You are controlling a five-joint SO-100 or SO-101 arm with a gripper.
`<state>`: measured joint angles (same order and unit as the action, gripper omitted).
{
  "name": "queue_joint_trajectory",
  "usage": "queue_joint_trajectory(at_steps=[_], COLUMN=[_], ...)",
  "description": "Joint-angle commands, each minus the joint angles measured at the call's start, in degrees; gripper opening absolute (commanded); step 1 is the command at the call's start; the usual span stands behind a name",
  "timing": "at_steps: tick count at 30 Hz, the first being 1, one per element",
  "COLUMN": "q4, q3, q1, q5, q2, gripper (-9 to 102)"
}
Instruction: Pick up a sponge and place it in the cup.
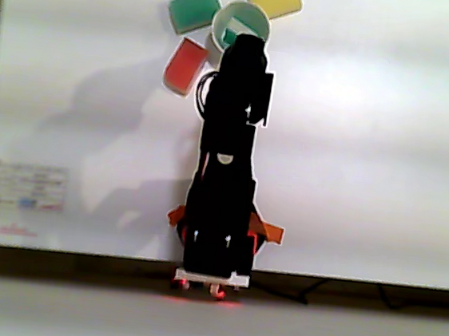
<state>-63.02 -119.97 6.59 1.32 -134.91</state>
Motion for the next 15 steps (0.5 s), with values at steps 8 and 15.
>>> queue_joint_trajectory(at_steps=[8,15], q4=[7.9,6.9], q3=[-34.7,-51.5], q1=[1.9,1.7], q5=[-0.6,-1.2], q2=[-30.5,-47.2], gripper=[0,0])
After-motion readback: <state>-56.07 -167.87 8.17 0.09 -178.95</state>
